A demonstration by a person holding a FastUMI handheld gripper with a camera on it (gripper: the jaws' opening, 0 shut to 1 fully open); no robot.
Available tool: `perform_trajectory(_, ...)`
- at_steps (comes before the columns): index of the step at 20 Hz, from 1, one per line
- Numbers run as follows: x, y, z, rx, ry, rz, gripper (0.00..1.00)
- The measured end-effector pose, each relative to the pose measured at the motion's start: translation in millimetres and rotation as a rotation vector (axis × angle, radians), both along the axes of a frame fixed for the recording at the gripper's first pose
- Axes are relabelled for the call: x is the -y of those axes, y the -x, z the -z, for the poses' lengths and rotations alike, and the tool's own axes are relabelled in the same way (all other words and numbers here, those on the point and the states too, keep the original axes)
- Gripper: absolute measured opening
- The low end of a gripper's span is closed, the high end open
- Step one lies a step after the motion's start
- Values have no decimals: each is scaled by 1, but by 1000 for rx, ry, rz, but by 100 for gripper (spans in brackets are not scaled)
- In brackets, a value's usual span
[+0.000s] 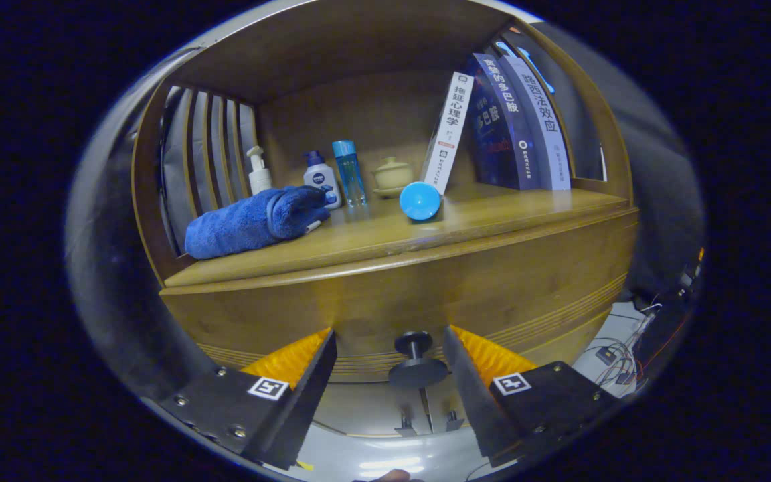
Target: Pull open the drawer, take out the items inside it, and place them on the countertop above the cabinet.
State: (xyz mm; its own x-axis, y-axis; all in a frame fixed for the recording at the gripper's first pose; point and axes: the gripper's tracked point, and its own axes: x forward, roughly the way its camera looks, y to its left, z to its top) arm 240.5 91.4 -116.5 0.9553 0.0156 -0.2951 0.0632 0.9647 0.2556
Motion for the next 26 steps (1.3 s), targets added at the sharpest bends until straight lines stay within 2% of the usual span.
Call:
perform_trajectory(10, 1, 22, -8, -2, 11, 13, 95)
perform_trajectory(26, 15, 57, -88, 92, 110, 30, 95)
